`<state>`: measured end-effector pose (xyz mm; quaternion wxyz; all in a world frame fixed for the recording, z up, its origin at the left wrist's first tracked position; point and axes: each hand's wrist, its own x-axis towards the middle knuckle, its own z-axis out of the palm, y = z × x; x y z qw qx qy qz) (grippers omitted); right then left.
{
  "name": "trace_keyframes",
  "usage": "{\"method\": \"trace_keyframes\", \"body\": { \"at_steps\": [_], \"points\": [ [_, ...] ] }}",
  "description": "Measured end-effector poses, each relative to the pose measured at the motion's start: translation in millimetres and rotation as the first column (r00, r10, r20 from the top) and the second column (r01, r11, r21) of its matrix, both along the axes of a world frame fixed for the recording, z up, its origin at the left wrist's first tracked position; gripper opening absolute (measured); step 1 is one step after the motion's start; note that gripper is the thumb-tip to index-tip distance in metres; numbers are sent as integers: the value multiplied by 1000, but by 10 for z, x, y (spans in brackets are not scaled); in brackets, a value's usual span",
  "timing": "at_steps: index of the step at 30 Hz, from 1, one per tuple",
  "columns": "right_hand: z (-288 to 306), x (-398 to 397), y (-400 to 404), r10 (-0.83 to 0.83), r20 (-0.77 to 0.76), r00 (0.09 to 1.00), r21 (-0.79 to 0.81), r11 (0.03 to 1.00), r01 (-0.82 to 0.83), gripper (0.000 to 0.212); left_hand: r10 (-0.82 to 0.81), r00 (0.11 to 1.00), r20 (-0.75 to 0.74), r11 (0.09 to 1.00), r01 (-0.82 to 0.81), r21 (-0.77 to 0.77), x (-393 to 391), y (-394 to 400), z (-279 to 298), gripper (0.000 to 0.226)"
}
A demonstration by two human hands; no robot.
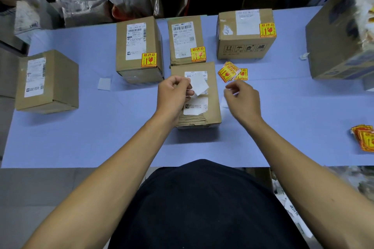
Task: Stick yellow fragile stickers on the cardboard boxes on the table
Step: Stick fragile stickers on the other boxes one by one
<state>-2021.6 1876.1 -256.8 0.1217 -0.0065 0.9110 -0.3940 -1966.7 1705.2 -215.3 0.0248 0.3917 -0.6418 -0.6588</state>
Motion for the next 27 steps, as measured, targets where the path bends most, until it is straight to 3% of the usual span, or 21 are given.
{"method": "trace_keyframes", "body": {
  "at_steps": [2, 5, 9, 12, 14, 16, 18, 19, 22, 27],
  "points": [
    [183, 120, -224, 150, -173, 973, -39, 986, -159, 10, 22, 1000, 21, 998, -23, 51, -17, 41, 7, 14],
    [289, 257, -459, 349, -299, 888, 86, 937, -339, 14, 107, 993, 57, 955, -119, 271, -33, 82, 57, 16],
    [268, 305, -542, 361, -351, 864, 148, 932, -330, 13, 178, 980, 87, 860, -198, 471, -1, 40, 80, 14],
    [267, 326, -570, 346, -336, 876, 114, 938, -326, 7, 128, 987, 103, 787, -164, 595, 69, -55, 75, 10],
    [281, 302, -597, 211, -212, 954, -71, 970, -230, 3, 54, 996, 69, 738, -86, 670, 111, -151, 73, 17],
    [342, 233, -573, 23, 121, 992, -414, 910, 30, 10, 19, 999, 43, 753, -42, 657, 138, -228, 60, 21],
    [383, 194, -494, 42, 486, 873, -621, 720, 310, 15, -48, 996, 70, 875, 8, 484, 155, -259, 31, 15],
    [391, 191, -447, 88, 576, 813, -637, 671, 380, 16, -100, 990, 96, 919, 55, 391, 170, -255, 24, 11],
    [364, 223, -366, 142, 634, 760, -631, 663, 402, 15, -214, 968, 133, 926, 157, 343, 200, -234, 9, 7],
    [336, 270, -338, 97, 622, 777, -606, 687, 400, 14, -209, 974, 82, 926, 171, 337, 197, -208, 21, 10]
  ]
}}
